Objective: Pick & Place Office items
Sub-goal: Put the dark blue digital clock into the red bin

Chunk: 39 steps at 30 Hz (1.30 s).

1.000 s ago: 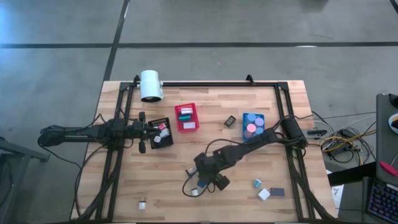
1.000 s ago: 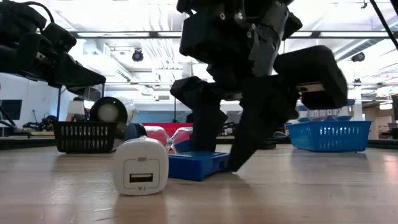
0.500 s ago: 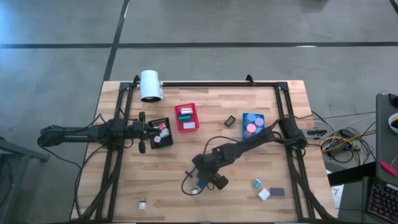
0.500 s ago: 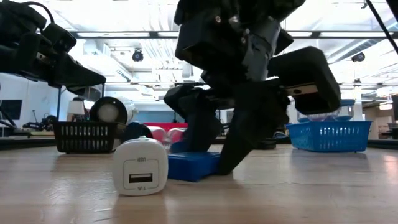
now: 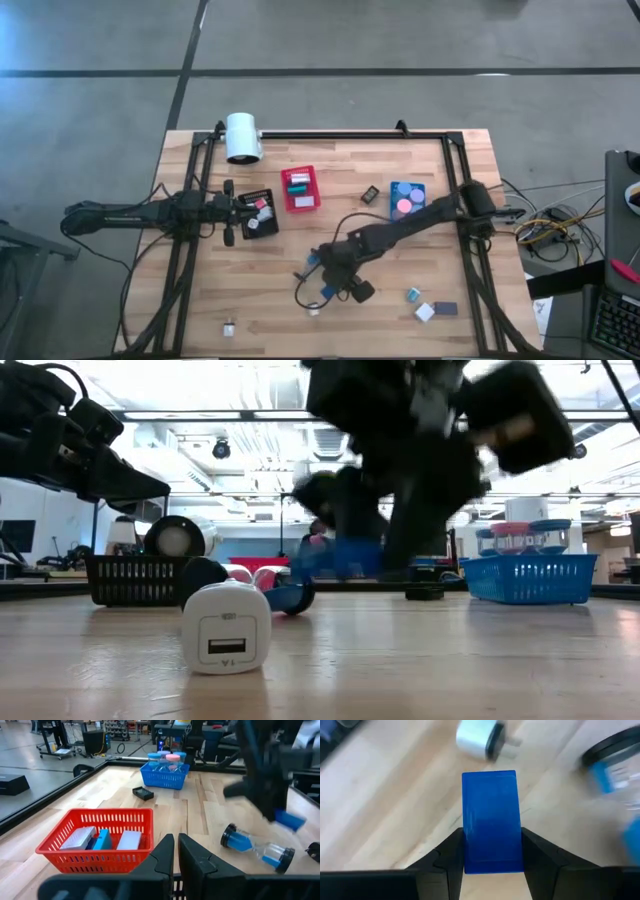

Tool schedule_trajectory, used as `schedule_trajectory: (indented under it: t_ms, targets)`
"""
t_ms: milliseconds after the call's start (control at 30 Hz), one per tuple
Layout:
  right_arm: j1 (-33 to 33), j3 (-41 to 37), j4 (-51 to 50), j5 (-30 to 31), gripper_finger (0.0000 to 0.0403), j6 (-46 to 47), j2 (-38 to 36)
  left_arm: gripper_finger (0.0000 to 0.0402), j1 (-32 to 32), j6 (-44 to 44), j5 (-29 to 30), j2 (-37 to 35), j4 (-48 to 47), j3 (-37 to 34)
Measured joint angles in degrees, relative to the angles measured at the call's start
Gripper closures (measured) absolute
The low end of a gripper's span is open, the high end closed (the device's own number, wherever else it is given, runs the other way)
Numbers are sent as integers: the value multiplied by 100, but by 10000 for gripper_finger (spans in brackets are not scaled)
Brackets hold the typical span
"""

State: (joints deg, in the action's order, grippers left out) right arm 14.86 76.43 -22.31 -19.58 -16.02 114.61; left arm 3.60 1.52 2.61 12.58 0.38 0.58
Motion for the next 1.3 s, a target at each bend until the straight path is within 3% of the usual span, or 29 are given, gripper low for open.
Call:
schedule_trajectory:
  t_ms: [267,600,933,1133,1300]
  targets:
    - [-64,-786,341,0,254,520,-1431,374,0,57,-1,27,0,-2]
    - [-652,-3438,3852,229,254,1635,-3990,374,2,171,-1,44,-1,-2]
    - [-1236,-5367,4427,1201,254,1779,-6354,374,2,166,0,54,-2,-2]
    - [-1246,-6170,4486,2369,254,2009,-7553,373,2,146,0,54,-2,-2]
    - [-1245,-6644,4506,2578,254,2012,-8344,374,2,146,23,54,0,-2]
